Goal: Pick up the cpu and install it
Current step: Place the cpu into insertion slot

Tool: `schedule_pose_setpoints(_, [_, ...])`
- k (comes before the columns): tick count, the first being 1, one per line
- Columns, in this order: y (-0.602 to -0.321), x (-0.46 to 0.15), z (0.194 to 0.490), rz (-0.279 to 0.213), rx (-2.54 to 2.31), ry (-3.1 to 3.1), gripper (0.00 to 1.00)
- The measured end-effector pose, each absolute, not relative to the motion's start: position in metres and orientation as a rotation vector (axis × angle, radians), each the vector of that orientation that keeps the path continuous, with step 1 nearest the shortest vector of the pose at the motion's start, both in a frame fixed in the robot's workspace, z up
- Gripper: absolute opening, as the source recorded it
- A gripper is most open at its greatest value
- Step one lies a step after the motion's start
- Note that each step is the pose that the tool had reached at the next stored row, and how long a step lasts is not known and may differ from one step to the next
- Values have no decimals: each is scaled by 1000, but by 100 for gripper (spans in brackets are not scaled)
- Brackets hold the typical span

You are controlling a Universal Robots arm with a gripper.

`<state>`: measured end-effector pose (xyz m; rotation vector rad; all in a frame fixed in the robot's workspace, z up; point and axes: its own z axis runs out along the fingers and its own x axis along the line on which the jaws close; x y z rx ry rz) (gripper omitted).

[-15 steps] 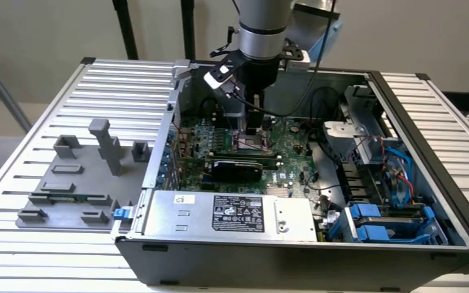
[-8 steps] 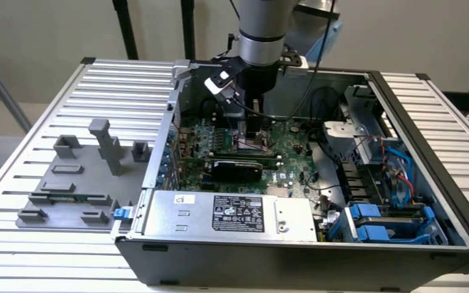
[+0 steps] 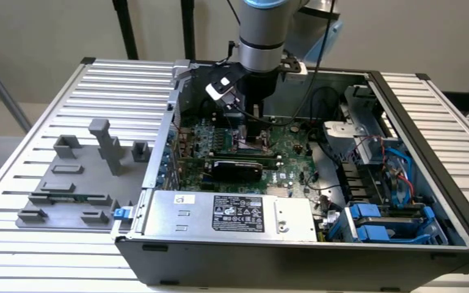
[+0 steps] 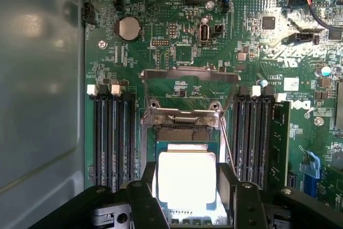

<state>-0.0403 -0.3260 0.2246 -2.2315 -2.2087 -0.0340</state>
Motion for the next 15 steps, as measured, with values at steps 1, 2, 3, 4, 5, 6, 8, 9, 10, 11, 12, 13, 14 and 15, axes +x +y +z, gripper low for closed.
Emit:
schedule_pose_setpoints(1, [-326, -40, 223, -35, -2233, -2208, 55])
schedule_pose_setpoints(2, [-326, -40, 222, -35, -2235, -2206, 55])
schedule_pose_setpoints(3, [-326, -40, 220, -36, -2236, -2206, 55])
schedule_pose_setpoints(4, [-326, -39, 219, -37, -2238, -2205, 55])
schedule_pose_setpoints(5, [-326, -39, 218, -38, -2240, -2204, 55])
schedule_pose_setpoints(6, [-326, -39, 217, -39, -2242, -2203, 55])
schedule_pose_setpoints(8, [-326, -39, 214, -39, -2246, -2203, 55])
schedule_pose_setpoints(9, [-326, -39, 213, -39, -2248, -2203, 55])
schedule_pose_setpoints(10, [-326, -39, 212, -40, -2250, -2203, 55])
schedule_pose_setpoints(11, [-325, -39, 211, -40, -2252, -2202, 55])
schedule_pose_setpoints(12, [-325, -39, 210, -41, -2255, -2200, 55])
schedule_pose_setpoints(13, [-325, -39, 210, -41, -2256, -2199, 55])
schedule_pose_setpoints(14, [-325, -39, 209, -41, -2258, -2198, 55])
schedule_pose_setpoints(15, [-325, -39, 208, -41, -2259, -2197, 55])
